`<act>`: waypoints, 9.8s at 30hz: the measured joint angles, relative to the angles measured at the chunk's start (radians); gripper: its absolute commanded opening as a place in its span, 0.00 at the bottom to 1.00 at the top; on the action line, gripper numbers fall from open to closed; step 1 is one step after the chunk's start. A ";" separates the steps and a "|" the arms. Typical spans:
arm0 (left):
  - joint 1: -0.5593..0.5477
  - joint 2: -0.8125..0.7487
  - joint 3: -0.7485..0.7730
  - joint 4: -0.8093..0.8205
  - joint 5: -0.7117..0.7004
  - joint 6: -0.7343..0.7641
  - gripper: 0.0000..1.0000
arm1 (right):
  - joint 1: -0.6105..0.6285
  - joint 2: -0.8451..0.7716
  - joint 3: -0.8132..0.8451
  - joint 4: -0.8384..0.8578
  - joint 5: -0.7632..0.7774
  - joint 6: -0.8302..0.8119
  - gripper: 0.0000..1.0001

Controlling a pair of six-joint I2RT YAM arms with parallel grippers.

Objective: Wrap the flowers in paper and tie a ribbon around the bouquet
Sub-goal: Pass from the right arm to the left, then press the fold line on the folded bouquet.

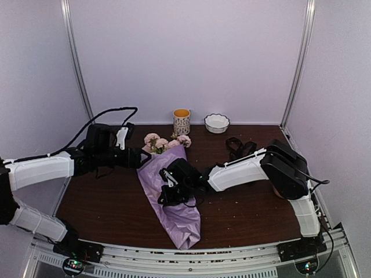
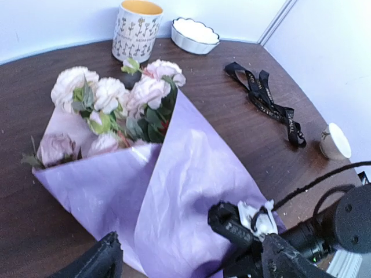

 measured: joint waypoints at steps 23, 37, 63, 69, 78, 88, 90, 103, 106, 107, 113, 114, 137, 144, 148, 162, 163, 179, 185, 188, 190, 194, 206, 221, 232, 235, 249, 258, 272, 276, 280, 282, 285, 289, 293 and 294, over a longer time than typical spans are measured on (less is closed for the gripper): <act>-0.016 0.099 -0.141 -0.019 -0.008 -0.144 0.00 | 0.000 -0.002 0.000 -0.003 0.023 -0.020 0.20; 0.045 0.251 -0.055 -0.002 -0.090 -0.021 0.00 | 0.008 -0.254 -0.170 -0.127 -0.032 -0.153 0.36; 0.109 0.448 -0.016 0.141 -0.079 0.013 0.00 | 0.262 -0.386 -0.140 -0.382 0.302 -0.404 0.16; 0.109 0.454 -0.014 0.149 -0.079 0.014 0.00 | 0.266 -0.216 0.005 -0.388 0.292 -0.417 0.05; 0.124 0.480 0.006 0.169 -0.058 0.021 0.00 | 0.344 -0.092 0.055 -0.454 0.218 -0.454 0.02; 0.127 0.488 0.011 0.180 -0.054 0.035 0.00 | 0.396 -0.248 -0.086 -0.507 0.162 -0.498 0.11; 0.129 0.488 0.011 0.180 -0.051 0.035 0.00 | 0.385 -0.293 -0.090 -0.498 0.164 -0.500 0.15; 0.132 0.397 0.018 0.066 -0.070 0.053 0.00 | 0.292 -0.139 0.136 -0.531 0.417 -0.526 0.18; 0.132 0.280 0.004 0.038 -0.096 0.052 0.00 | 0.272 -0.073 0.153 -0.573 0.471 -0.526 0.19; 0.132 0.248 0.002 0.030 -0.100 0.053 0.00 | 0.269 -0.052 0.159 -0.576 0.481 -0.526 0.19; 0.133 0.274 0.006 0.023 -0.154 0.055 0.00 | 0.274 -0.041 0.177 -0.577 0.512 -0.525 0.22; 0.136 0.312 0.006 0.019 -0.163 0.054 0.00 | 0.275 -0.042 0.173 -0.573 0.516 -0.523 0.22; 0.190 0.495 0.084 0.041 -0.165 0.047 0.00 | 0.270 -0.032 0.269 -0.465 0.463 -0.525 0.31; 0.192 0.534 0.128 0.044 -0.162 0.047 0.00 | 0.265 0.113 0.370 -0.511 0.435 -0.534 0.24; 0.192 0.544 0.140 0.041 -0.157 0.047 0.00 | 0.289 0.116 0.381 -0.534 0.357 -0.548 0.21; 0.194 0.551 0.151 0.037 -0.148 0.049 0.00 | 0.345 -0.261 -0.028 -0.471 0.239 -0.486 0.31; 0.194 0.551 0.151 0.036 -0.147 0.049 0.00 | 0.328 -0.300 -0.061 -0.444 0.234 -0.444 0.33; 0.197 0.552 0.152 0.038 -0.142 0.056 0.00 | 0.138 -0.288 -0.406 0.173 0.005 0.161 0.54; 0.197 0.552 0.152 0.038 -0.142 0.058 0.00 | 0.131 -0.241 -0.412 0.279 -0.024 0.235 0.05; 0.197 0.552 0.152 0.038 -0.141 0.058 0.00 | 0.126 -0.231 -0.417 0.306 -0.038 0.256 0.00; 0.197 0.552 0.152 0.038 -0.134 0.058 0.00 | 0.123 -0.230 -0.428 0.321 -0.043 0.261 0.00; 0.198 0.552 0.153 0.035 -0.120 0.057 0.00 | 0.119 -0.232 -0.457 0.334 -0.046 0.254 0.00; 0.132 0.465 0.013 0.099 -0.015 0.025 0.00 | 0.169 -0.384 -0.622 0.261 -0.067 0.191 0.11; 0.102 0.455 -0.032 0.169 0.003 0.016 0.00 | 0.076 -0.553 -0.413 -0.232 -0.015 -0.098 0.23; 0.102 0.469 -0.013 0.162 0.003 0.040 0.00 | -0.005 -0.298 -0.257 -0.224 0.068 -0.193 0.15; 0.100 0.475 -0.008 0.163 0.003 0.045 0.00 | -0.060 -0.300 -0.300 -0.206 0.093 -0.193 0.15; 0.097 0.478 -0.002 0.159 0.008 0.054 0.00 | -0.142 -0.408 -0.271 -0.309 0.203 -0.290 0.16; 0.097 0.484 0.011 0.148 0.007 0.062 0.00 | -0.135 -0.240 -0.013 -0.332 0.228 -0.359 0.14; 0.097 0.495 0.036 0.125 0.003 0.073 0.00 | 0.156 -0.205 -0.137 -0.357 0.182 -0.365 0.11; 0.097 0.500 0.054 0.097 0.000 0.082 0.00 | 0.208 -0.228 -0.171 -0.357 0.187 -0.349 0.11; 0.097 0.501 0.065 0.077 0.000 0.087 0.00 | 0.244 -0.272 -0.211 -0.402 0.187 -0.339 0.13; 0.097 0.503 0.070 0.069 0.000 0.087 0.00 | 0.263 -0.292 -0.214 -0.460 0.206 -0.340 0.21; 0.097 0.504 0.075 0.060 0.000 0.088 0.00 | 0.287 -0.349 -0.204 -0.580 0.314 -0.346 0.37; 0.097 0.505 0.082 0.048 0.001 0.091 0.00 | 0.294 -0.476 -0.098 -0.782 0.657 -0.354 0.80; 0.097 0.505 0.089 0.032 0.003 0.092 0.00 | 0.286 -0.588 0.016 -0.925 1.168 -0.323 1.00; 0.097 0.505 0.090 0.029 0.003 0.092 0.00 | 0.280 -0.608 0.024 -0.959 1.294 -0.312 1.00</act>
